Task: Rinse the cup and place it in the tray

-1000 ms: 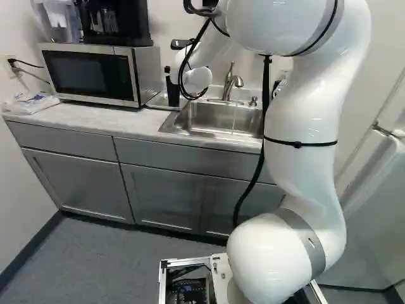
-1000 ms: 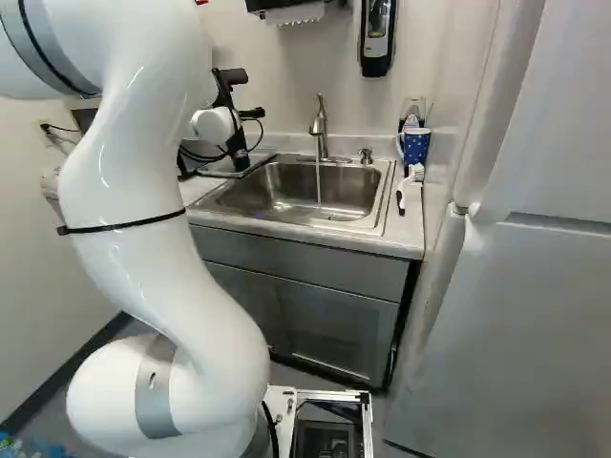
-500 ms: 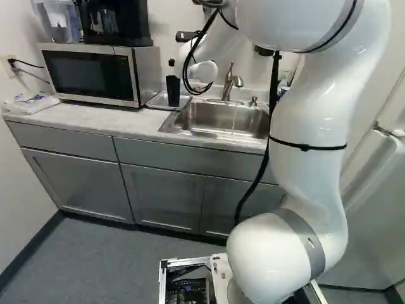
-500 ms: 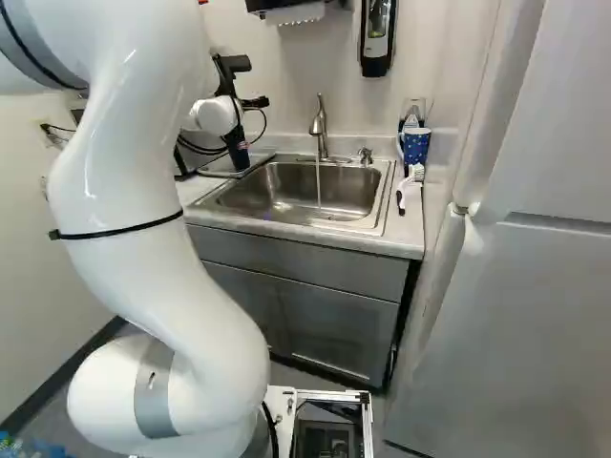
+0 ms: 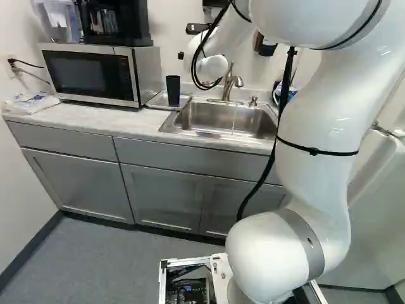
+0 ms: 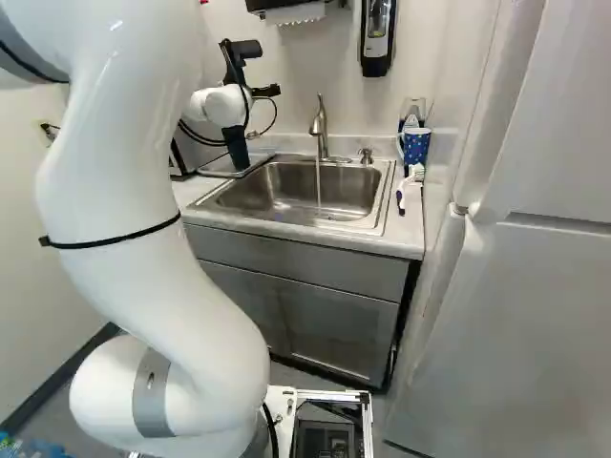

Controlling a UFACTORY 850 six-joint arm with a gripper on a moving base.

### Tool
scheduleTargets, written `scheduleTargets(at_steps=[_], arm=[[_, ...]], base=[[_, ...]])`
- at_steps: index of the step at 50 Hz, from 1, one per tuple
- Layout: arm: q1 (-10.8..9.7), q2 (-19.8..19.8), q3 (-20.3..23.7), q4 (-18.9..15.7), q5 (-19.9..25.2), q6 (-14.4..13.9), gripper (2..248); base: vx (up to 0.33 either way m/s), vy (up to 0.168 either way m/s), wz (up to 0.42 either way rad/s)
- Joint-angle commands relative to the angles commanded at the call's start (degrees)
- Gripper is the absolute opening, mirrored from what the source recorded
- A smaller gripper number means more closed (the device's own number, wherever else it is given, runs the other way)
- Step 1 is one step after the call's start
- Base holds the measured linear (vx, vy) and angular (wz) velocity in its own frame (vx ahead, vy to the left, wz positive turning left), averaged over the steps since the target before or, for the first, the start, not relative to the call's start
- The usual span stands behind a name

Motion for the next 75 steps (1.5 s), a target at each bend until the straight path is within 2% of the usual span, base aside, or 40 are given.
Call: scheduleTargets(at_steps=[14,46,75], arm=[[-1.89,0.85,-0.72,0.0,-0.6,0.0,247],[-6.2,1.55,-3.72,0.0,-5.1,0.0,247],[-8.52,-2.63,-11.77,0.0,-10.95,0.0,247]], base=[[0.0,0.0,0.0],[0.0,0.0,0.0],[0.0,0.0,0.0]])
